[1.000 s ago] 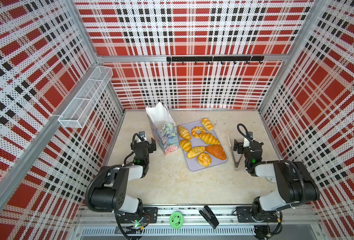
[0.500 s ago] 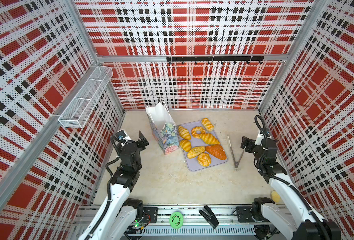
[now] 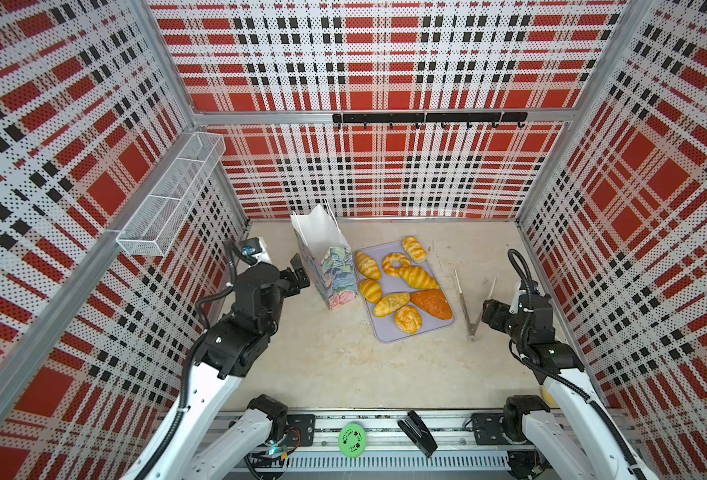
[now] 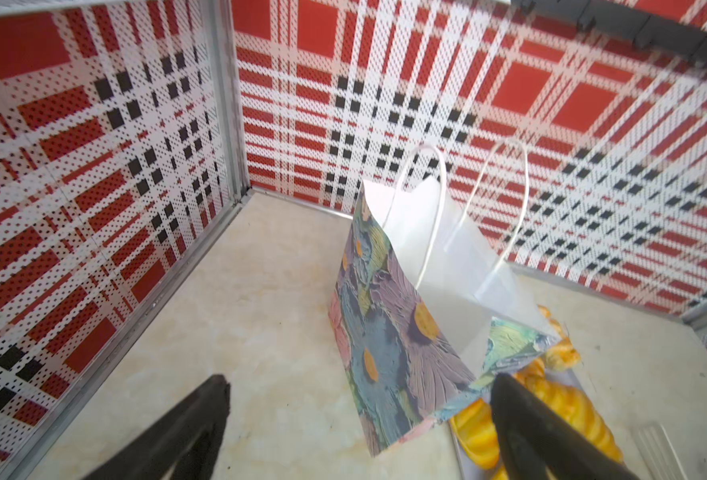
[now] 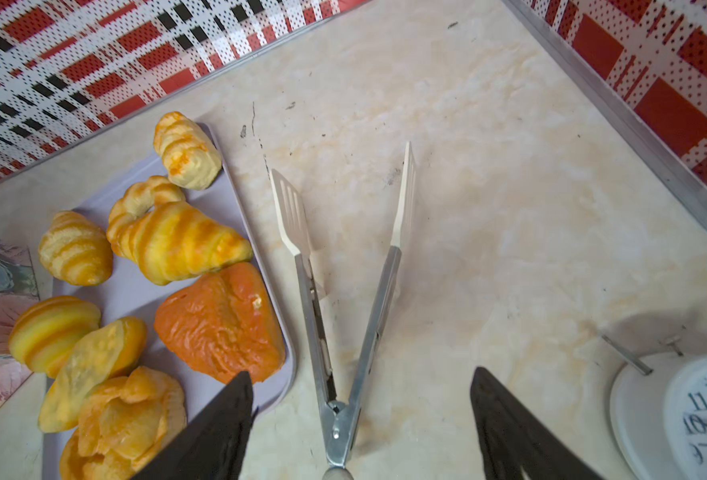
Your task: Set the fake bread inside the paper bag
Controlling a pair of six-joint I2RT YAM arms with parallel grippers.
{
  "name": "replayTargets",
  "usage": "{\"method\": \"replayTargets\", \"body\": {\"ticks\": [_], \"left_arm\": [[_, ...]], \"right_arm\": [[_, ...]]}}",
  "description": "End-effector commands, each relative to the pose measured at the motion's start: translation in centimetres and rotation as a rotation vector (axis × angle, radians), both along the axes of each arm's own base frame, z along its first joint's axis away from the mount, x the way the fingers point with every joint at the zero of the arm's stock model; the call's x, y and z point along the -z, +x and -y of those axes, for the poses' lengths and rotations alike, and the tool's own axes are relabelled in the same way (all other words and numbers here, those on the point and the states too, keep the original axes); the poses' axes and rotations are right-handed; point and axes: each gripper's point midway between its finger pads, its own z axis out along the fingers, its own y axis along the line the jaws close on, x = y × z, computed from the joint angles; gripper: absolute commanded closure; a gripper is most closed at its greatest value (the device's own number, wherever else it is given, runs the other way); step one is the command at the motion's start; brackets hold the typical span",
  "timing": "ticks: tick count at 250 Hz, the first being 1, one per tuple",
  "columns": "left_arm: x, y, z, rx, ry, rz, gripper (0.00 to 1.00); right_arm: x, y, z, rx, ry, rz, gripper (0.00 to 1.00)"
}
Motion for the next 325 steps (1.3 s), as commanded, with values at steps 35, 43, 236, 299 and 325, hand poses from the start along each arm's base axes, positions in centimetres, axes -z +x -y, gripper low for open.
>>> {"method": "replayTargets", "body": {"ticks": [35,43,236,299,325], "left_arm": [[2.0,1.7,0.8,-0.03,0.02,-0.162,0.02],[2.0,2.0,0.9,-0.03,0.006,-0.166,0.03],[5.0,8.0,3.5,0.012,-0.116,-0.369,0.45],[5.6,8.8,3.6,0.021,-0.124,-0.392,0.5],[5.7,9.0,3.5,0.02,-0.128,-0.395,0.53]], "right_arm": [[0.9,-0.6,0.7,0.051,-0.012,-0.05,0.18],[0.9,-0.5,0.7,0.048,-0.019,-0.053,0.18],[1.8,0.7,1.2,0.06,-0.067,-0.145,0.14],[2.1,0.3,1.3,0.087,-0.044,-0.139,0.14],[2.4,0.2,1.4,0.093,-0.044,-0.145,0.14]]}}
